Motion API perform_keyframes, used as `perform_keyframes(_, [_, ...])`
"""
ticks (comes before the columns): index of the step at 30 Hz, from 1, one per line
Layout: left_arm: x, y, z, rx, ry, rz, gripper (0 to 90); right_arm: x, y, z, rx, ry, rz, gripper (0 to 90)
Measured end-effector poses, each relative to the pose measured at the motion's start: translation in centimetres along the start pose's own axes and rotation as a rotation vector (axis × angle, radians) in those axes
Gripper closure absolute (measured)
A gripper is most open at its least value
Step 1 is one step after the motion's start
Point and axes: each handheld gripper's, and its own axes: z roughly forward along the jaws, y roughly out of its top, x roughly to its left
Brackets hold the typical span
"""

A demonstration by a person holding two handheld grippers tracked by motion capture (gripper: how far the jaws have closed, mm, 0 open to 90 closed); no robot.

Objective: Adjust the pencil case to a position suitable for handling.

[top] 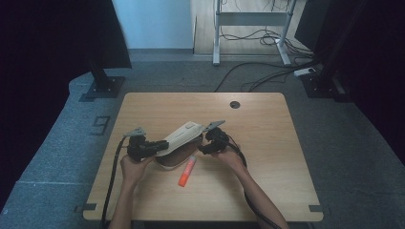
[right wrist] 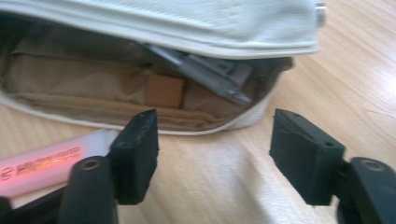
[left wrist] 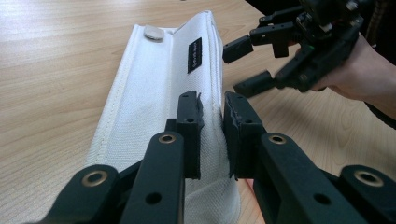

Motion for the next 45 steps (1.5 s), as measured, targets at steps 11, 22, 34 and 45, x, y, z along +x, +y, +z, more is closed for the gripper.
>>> perform_keyframes(11, [0.0,0.0,0.0,0.006,-0.004,0.003,77.3,2.6,0.3,0.9,0.002,0.047,-0.052,20.8])
perform_keyframes(22, [0.0,0.0,0.1,0.009,-0.006,0.004,77.2,3.9,0.4,2.2,0.015,0.050,-0.078,21.0])
perform_keyframes(34, [0.0,-0.1,0.1,0.012,-0.006,0.006,77.2,4.0,-0.2,2.2,0.037,0.037,-0.091,21.4])
perform_keyframes(45, [0.0,-0.1,0.2,0.017,-0.008,0.007,77.1,3.2,-1.9,0.9,0.031,0.042,-0.064,21.5])
